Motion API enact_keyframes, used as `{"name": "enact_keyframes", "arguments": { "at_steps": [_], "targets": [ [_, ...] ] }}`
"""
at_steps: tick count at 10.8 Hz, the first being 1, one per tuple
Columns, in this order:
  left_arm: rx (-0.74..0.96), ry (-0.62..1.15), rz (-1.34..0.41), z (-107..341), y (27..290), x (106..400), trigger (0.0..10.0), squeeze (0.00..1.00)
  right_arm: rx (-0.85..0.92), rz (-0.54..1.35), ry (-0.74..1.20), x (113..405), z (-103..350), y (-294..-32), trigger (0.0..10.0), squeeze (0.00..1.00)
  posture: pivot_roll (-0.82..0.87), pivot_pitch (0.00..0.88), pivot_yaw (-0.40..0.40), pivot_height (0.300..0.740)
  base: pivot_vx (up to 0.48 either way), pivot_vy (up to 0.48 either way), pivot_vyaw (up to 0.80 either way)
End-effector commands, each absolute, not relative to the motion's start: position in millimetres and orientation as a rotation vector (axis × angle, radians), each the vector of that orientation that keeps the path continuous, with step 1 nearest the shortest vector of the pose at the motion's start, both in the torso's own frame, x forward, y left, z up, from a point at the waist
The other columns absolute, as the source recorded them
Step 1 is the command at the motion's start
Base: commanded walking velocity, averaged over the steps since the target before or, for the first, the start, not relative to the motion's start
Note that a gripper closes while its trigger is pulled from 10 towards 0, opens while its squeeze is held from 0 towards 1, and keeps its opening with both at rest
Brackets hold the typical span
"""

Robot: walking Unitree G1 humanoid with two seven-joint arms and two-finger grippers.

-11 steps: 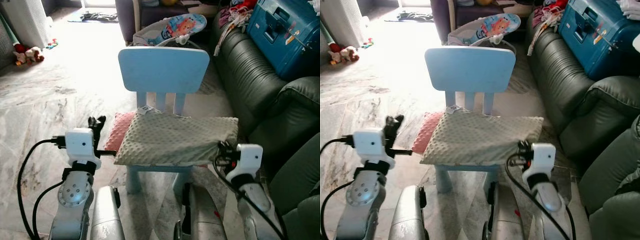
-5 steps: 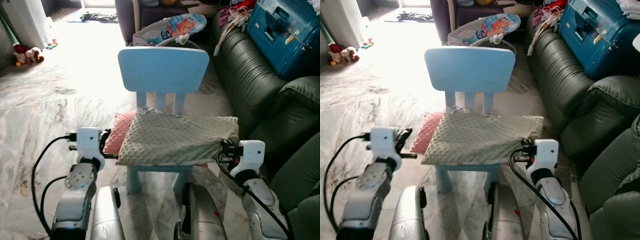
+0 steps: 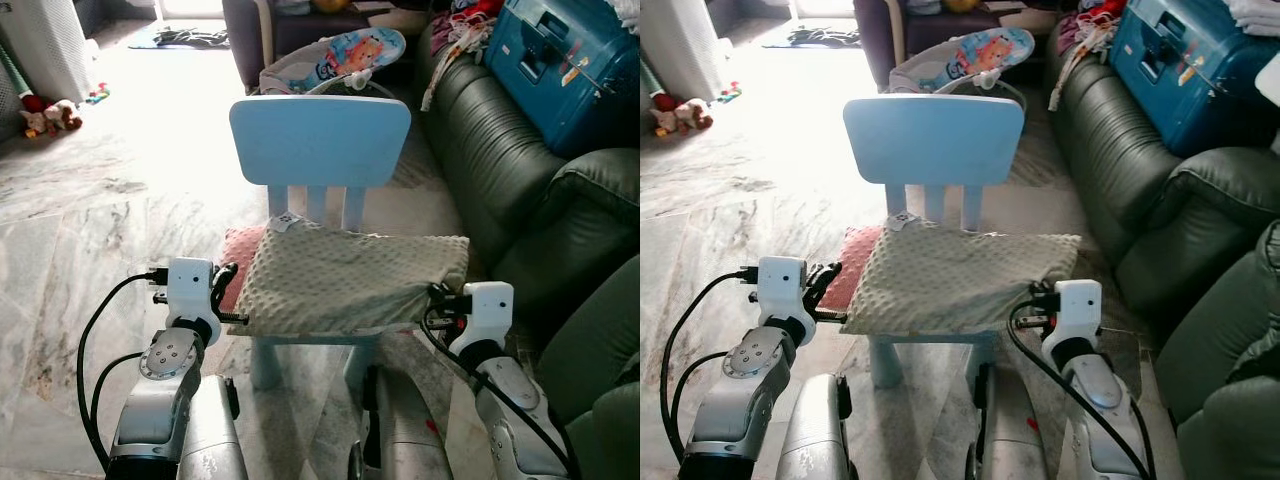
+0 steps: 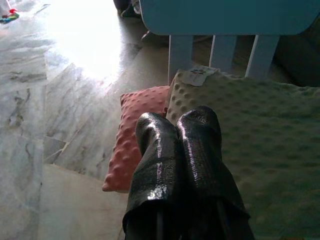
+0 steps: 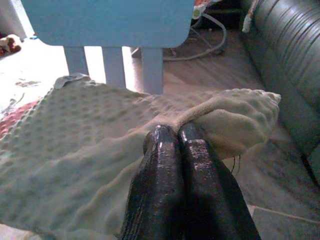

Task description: Move the pillow to the sofa

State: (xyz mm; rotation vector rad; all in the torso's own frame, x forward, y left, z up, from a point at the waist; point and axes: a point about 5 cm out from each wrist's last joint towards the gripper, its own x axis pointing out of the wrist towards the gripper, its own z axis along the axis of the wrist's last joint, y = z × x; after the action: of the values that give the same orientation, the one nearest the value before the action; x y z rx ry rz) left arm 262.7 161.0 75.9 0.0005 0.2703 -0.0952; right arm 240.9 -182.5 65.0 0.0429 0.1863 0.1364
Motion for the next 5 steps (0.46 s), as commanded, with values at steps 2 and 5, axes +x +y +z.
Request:
{"name": "enact_keyframes", "arguments": {
  "at_steps": [2,5],
  "targets": [
    [-0.005,0.29,-0.098,74.0,159.2,260.8,10.0,0.0,0.039,0.149,0.179,244.9,67.4,-180.5,10.0,0.0,0.01,0.0,-0.023,0.562,0.0,0.0,0.0],
    [0.003,0.323,-0.13,70.3,151.6,263.1,10.0,0.0,0.026,0.156,0.168,248.7,69.3,-182.8,10.0,0.0,0.0,0.0,-0.021,0.571,0.0,0.0,0.0]
  ]
}}
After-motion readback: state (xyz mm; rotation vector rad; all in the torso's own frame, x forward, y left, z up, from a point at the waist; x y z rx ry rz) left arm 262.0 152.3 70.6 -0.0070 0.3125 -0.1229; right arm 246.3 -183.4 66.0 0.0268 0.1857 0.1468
